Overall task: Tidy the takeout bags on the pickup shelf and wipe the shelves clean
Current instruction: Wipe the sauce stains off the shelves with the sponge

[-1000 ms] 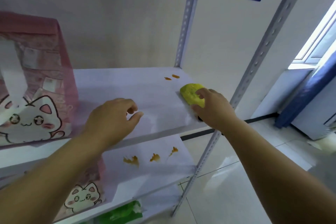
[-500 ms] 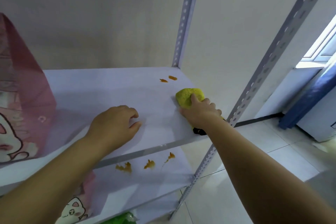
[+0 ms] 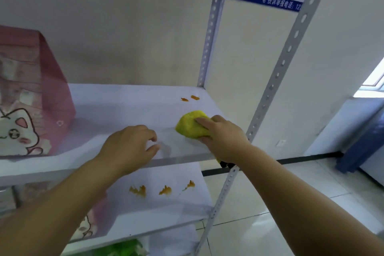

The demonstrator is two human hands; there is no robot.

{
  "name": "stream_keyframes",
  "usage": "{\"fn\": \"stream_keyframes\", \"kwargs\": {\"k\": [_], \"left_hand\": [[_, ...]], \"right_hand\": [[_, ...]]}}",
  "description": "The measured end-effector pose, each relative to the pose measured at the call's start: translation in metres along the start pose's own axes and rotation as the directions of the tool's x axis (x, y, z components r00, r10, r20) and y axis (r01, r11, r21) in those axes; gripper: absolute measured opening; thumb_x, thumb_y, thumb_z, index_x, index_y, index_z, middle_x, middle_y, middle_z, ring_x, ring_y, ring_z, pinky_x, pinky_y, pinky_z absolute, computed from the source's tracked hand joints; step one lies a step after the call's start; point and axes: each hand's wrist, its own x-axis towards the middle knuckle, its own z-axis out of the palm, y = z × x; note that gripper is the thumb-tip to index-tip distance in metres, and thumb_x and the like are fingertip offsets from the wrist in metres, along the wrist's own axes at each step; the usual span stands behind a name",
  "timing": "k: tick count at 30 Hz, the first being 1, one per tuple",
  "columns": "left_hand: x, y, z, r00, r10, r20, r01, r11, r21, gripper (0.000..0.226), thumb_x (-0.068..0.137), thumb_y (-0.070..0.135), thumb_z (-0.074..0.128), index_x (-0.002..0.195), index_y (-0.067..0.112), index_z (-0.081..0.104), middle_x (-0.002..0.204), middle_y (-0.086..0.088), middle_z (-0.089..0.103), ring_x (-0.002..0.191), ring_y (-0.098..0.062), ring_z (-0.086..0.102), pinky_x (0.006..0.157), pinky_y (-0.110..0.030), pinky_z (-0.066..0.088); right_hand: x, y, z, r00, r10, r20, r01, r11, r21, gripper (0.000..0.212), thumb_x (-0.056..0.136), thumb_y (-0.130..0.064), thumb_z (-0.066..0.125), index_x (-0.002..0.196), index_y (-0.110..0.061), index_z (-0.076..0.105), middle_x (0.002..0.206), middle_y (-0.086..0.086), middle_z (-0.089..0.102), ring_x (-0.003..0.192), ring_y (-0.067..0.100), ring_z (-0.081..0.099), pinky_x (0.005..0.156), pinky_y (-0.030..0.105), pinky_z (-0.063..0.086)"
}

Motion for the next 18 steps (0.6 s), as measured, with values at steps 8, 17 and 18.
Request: {"fn": "stream_keyframes", "kwargs": {"k": [8,17,18], "left_hand": [[-0.015,0.049,-0.066,0.968,0.036,-0.25,-0.042,0.999,-0.021,0.026,0.084,0.05,0.054,0.099,0.031,0.065,0.103,0.015,0.063,0.096,-0.012,0.058,0.072,-0.027,0.043],[-0.015,0.097,-0.155,0.874,0.143,-0.465,-0.131,0.99,0.058,0.036,0.079,0.047,0.05,0.092,0.021,0.07,0.094,0.008,0.068,0.085,-0.02,0.064,0.07,-0.03,0.046],[-0.012,0.101,-0.164,0.858,0.161,-0.488,-0.144,0.987,0.073,0.035,0.078,0.045,0.05,0.091,0.019,0.071,0.092,0.007,0.068,0.083,-0.021,0.064,0.069,-0.028,0.045]], "right_hand": [[-0.043,0.002,-0.084,0.922,-0.173,-0.345,0.188,0.982,0.011,0.052,0.088,-0.04,0.056,0.137,-0.032,0.042,0.127,0.007,0.051,0.1,0.035,0.055,0.073,0.039,0.048],[-0.063,-0.003,-0.173,0.744,-0.231,-0.627,0.343,0.937,0.061,0.05,0.083,-0.036,0.06,0.13,-0.021,0.054,0.119,0.012,0.057,0.093,0.038,0.059,0.069,0.046,0.053],[-0.063,-0.004,-0.182,0.723,-0.234,-0.65,0.354,0.934,0.057,0.05,0.083,-0.037,0.06,0.13,-0.021,0.054,0.119,0.012,0.057,0.094,0.037,0.059,0.07,0.046,0.053]]}}
